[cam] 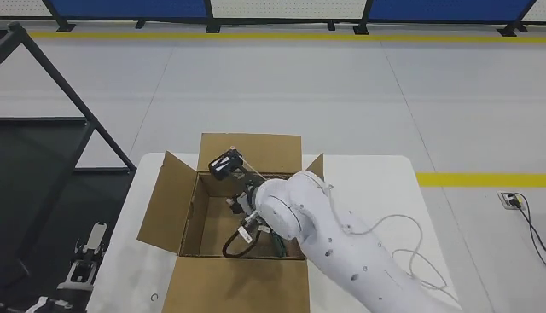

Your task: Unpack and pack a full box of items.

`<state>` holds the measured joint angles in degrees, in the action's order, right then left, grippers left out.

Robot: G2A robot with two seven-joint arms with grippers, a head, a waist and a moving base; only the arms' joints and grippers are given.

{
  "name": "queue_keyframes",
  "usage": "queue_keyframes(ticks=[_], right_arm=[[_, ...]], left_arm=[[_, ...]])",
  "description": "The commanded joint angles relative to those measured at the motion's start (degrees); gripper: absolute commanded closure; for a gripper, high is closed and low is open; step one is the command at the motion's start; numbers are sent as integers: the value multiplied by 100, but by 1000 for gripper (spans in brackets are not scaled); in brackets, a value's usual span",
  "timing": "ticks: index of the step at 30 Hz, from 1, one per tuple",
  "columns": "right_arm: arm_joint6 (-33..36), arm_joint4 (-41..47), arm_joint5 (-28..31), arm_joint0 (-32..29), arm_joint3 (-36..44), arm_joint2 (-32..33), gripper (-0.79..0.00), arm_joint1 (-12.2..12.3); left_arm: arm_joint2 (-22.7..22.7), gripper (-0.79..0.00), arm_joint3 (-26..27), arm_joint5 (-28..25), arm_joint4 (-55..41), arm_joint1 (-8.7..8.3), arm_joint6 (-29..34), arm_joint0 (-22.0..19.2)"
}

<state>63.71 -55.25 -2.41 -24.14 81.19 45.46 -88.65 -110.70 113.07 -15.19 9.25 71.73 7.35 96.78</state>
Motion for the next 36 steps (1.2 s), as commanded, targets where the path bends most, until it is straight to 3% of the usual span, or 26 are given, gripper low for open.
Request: queue_keyframes(ticks=[1, 6, 9, 17, 21, 29, 33, 36], right_arm=[[230, -195, 159, -680, 1265, 518, -785, 199], [45, -194, 236, -1675, 2706, 1191, -785, 390], [-479, -127, -572, -2144, 3097, 1619, -785, 410], [-479, -127, -572, -2144, 3097, 1619, -785, 410], [-514, -128, -589, -2168, 3080, 1633, -785, 411], [-1454, 612, -1256, -2850, 3266, 2681, -785, 457], [-1562, 964, -1494, -3071, 3283, 3154, -785, 487], [-1497, 1018, -1985, -3176, 3156, 3481, -785, 514]], left_arm=[[8, -785, 33, -223, -21, -6, 124, 42], [-18, -785, 137, -645, -73, -22, 367, 103], [-12, -785, 201, -808, -72, -36, 536, 113], [-4, -785, 383, -678, -144, -69, 990, 152], [-79, -785, 373, -552, -108, -69, 894, 166], [-72, -785, 376, -544, -100, -69, 900, 165], [43, -785, 441, -504, 88, -87, 1093, 90], [135, -785, 443, -468, 254, -107, 1248, -17]])
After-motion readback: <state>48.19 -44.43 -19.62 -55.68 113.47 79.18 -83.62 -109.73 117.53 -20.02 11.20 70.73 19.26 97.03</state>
